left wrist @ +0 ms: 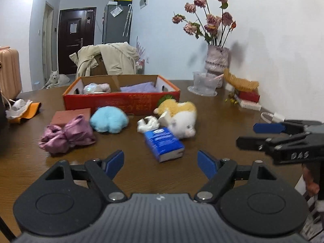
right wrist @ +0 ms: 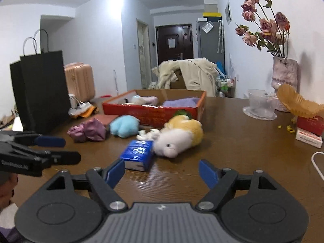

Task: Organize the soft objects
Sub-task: 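Grasp the white-and-yellow plush sheep with both tools and drop it into the box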

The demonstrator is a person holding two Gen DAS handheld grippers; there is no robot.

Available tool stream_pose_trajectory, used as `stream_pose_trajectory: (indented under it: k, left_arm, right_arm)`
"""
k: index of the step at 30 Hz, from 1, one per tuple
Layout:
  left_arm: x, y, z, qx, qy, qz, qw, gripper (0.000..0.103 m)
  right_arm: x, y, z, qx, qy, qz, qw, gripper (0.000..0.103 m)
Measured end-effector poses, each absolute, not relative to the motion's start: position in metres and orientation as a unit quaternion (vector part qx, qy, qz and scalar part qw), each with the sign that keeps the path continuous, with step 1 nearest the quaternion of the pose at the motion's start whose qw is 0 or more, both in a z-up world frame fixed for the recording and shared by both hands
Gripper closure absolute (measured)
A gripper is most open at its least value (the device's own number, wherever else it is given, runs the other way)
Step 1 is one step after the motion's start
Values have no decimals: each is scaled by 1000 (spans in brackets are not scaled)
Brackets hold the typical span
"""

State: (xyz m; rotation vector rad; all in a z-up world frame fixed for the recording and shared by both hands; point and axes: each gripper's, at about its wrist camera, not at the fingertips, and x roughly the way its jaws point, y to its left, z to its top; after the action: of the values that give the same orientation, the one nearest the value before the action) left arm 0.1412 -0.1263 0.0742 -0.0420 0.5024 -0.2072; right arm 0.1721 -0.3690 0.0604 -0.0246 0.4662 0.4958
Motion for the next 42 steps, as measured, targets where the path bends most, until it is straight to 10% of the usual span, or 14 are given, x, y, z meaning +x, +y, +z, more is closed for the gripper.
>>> stream_pose_trajectory:
  k: [23, 32, 34, 42]
  left_arm:
    - [329, -184, 28, -61, 352, -125, 925, 42]
    - [335, -177, 16, -91, 377, -158, 908, 43]
    - [333, -181, 16, -88, 380, -167, 906, 65]
    - [307, -188, 30, -108, 357, -208, 904, 68]
  right_arm:
    - [409, -336, 46, 4, 318, 265, 910, 46]
    - [387, -375, 33, 72, 337, 241, 907, 60]
    - [379, -387, 32, 92, 342, 229, 906, 64]
    - [336, -406, 48, 120, 316, 192, 921, 72]
